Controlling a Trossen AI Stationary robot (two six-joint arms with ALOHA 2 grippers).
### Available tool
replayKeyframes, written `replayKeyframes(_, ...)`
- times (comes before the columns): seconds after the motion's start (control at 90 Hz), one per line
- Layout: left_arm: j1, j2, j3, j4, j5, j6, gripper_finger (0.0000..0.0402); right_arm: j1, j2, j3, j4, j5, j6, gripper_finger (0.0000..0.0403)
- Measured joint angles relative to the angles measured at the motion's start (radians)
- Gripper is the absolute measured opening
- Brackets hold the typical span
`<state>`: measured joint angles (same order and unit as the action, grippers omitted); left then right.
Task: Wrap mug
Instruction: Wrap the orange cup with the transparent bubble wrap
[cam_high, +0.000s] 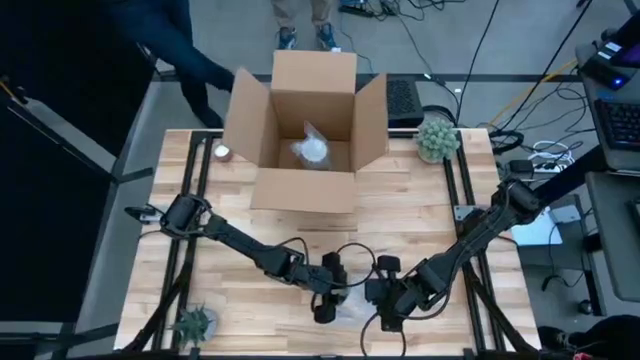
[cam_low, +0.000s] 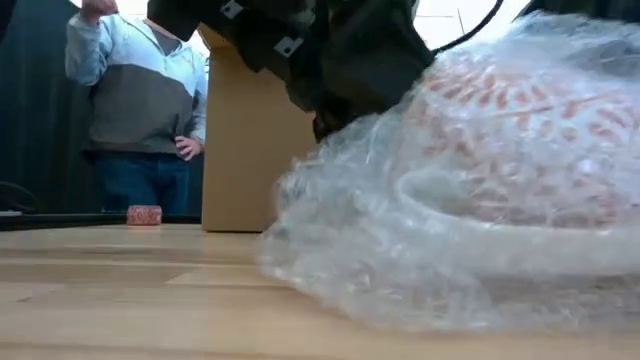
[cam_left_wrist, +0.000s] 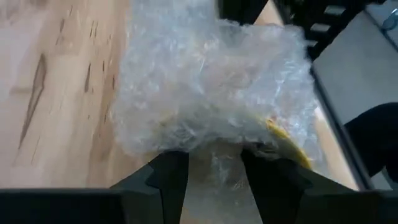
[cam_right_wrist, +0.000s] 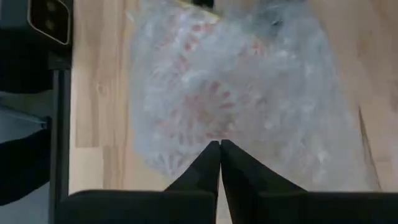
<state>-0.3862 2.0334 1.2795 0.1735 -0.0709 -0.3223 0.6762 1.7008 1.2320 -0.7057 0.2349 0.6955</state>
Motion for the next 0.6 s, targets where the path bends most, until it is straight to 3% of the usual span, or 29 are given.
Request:
replayKeyframes(0.344, 0.0, -0.002, 0.002, 0.034, 0.04, -0.005, 0.0143, 0.074, -0.042, 0.0, -0.02, -0.109, 0.148, 0.0)
replayKeyframes(0.6, 0.0, -0.005, 0.003, 0.057, 0.046, -0.008, 0.0143, 0.128, 0.06, -0.001, 0.087, 0.001, 0.217, 0.0)
